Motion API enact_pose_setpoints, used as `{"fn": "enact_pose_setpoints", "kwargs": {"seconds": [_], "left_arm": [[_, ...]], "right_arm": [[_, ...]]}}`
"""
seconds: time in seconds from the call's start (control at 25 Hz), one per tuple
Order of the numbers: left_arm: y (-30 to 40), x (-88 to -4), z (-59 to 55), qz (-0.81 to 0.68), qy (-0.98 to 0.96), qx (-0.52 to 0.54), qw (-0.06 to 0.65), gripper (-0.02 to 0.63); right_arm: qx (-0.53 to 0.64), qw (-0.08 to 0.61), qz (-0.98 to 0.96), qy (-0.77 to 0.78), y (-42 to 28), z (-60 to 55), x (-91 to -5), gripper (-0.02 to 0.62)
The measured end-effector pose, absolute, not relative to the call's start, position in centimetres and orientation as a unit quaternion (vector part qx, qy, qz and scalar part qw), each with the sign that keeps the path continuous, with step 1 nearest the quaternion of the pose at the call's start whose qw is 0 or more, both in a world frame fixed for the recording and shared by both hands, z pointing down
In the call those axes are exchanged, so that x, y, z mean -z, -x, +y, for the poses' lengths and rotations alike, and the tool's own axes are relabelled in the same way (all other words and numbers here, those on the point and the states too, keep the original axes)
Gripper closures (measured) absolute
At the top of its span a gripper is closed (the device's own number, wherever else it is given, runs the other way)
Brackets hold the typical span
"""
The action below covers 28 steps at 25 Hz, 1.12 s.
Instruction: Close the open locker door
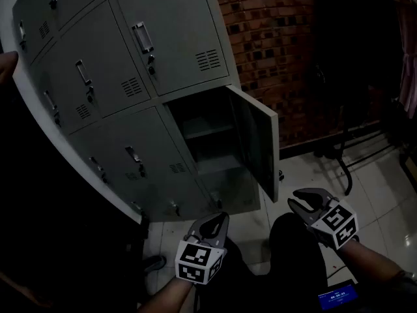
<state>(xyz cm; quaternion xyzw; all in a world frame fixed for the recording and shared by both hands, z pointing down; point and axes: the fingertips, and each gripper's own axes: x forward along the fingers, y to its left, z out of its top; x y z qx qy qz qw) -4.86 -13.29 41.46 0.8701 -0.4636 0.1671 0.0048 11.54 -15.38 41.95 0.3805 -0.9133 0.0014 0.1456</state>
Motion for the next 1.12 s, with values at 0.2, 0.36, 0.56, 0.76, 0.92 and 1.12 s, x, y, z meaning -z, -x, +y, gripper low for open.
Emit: {"fn": "enact_pose_setpoints", "kwargs": {"seconds": [0.2, 0.36, 0.56, 0.76, 0.92, 1.12], "left_arm": [[5.6, -41.3, -14.0, -0.468, -0.868, -0.166, 0.007, 0.606], [5.8, -41.1, -14.5, -0.471, -0.867, -0.165, 0.006, 0.606], [5.8, -40.8, -16.1, -0.473, -0.866, -0.162, 0.004, 0.606], [5.8, -40.8, -18.6, -0.477, -0.864, -0.160, -0.001, 0.606], [5.7, -40.8, -20.6, -0.476, -0.864, -0.161, 0.000, 0.606], [5.2, -41.1, -23.1, -0.471, -0.866, -0.166, 0.001, 0.606]], "right_arm": [[-0.001, 0.151, -0.912, -0.382, -11.2, -16.6, -42.4, 0.486], [0.000, 0.155, -0.911, -0.383, -11.0, -17.7, -42.7, 0.472], [-0.002, 0.163, -0.912, -0.377, -10.7, -19.4, -43.3, 0.452], [0.006, 0.163, -0.916, -0.366, -10.2, -22.0, -43.2, 0.419], [0.009, 0.164, -0.923, -0.348, -9.5, -23.9, -43.5, 0.382], [0.015, 0.169, -0.930, -0.325, -9.0, -26.1, -43.7, 0.340]]}}
